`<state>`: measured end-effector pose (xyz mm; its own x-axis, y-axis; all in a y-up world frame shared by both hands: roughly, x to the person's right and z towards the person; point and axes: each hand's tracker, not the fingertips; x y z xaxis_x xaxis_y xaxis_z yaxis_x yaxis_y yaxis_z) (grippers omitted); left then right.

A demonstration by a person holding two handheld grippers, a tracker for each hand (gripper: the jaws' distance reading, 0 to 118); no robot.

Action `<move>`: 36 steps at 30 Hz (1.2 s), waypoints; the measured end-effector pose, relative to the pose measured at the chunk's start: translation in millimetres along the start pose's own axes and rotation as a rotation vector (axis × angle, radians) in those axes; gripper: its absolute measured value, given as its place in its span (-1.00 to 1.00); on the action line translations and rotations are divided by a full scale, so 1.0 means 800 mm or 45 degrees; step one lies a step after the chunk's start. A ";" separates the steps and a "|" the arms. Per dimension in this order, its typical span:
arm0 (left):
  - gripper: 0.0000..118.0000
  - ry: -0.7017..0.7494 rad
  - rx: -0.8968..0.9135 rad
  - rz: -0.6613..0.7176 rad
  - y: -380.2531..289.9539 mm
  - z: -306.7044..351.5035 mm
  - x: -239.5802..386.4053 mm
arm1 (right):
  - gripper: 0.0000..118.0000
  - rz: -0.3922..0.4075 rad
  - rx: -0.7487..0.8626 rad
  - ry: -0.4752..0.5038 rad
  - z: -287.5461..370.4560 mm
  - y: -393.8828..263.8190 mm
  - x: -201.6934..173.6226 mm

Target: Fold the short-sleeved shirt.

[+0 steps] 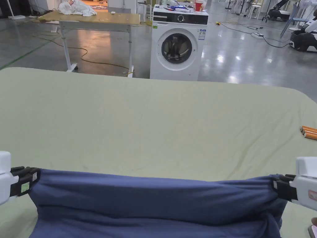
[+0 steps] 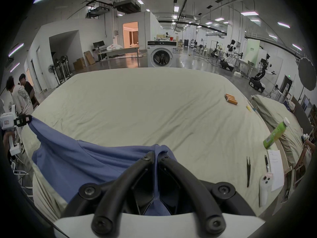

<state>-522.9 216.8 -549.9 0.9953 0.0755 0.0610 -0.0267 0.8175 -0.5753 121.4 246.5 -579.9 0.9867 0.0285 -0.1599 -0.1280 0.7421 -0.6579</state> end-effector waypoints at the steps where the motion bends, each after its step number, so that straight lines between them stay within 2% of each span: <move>1: -1.00 -0.004 -0.002 -0.004 -0.011 0.006 -0.002 | -0.99 0.013 -0.011 0.000 0.009 -0.011 -0.003; 8: -1.00 -0.021 -0.088 -0.004 -0.090 0.046 0.000 | -0.99 0.051 -0.129 -0.007 0.033 -0.090 -0.009; 16: -1.00 0.008 -0.281 -0.024 -0.166 0.025 0.003 | -0.98 0.063 -0.282 -0.029 0.004 -0.168 -0.013; 20: -1.00 0.049 -0.343 -0.061 -0.185 0.005 0.006 | -0.98 0.084 -0.319 -0.048 -0.013 -0.188 -0.021; 21: -1.00 0.058 -0.342 -0.071 -0.175 0.022 0.032 | -0.97 0.086 -0.322 -0.051 -0.017 -0.191 -0.022; 25: -0.99 0.086 -0.347 -0.094 -0.167 0.025 0.046 | -0.93 0.102 -0.314 -0.075 -0.023 -0.198 -0.026; 26: -0.99 0.088 -0.348 -0.096 -0.165 0.026 0.047 | -0.89 0.114 -0.313 -0.081 -0.022 -0.197 -0.028; 27: -0.90 0.090 -0.352 -0.087 -0.161 0.028 0.048 | -0.74 0.123 -0.310 -0.086 -0.019 -0.194 -0.030; 29: -0.65 0.095 -0.324 -0.058 -0.152 0.035 0.047 | -0.25 0.140 -0.316 -0.127 -0.006 -0.185 -0.036; 30: -0.52 0.095 -0.285 -0.048 -0.145 0.040 0.047 | 0.10 0.167 -0.318 -0.188 0.002 -0.178 -0.041; 31: -0.41 0.091 -0.236 -0.038 -0.136 0.045 0.051 | 0.22 0.193 -0.307 -0.242 0.012 -0.171 -0.047; 33: -0.23 0.074 -0.155 -0.019 -0.119 0.053 0.061 | 0.23 0.231 -0.232 -0.294 0.033 -0.153 -0.055; 36: -0.23 0.046 -0.027 -0.035 -0.089 0.058 0.084 | 0.23 0.173 -0.099 -0.343 0.054 -0.125 -0.066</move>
<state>-458.7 190.2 -467.2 0.9983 0.0320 0.0481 0.0026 0.8068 -0.5908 86.3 199.6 -473.8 0.9498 0.3079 -0.0564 -0.2575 0.6661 -0.7000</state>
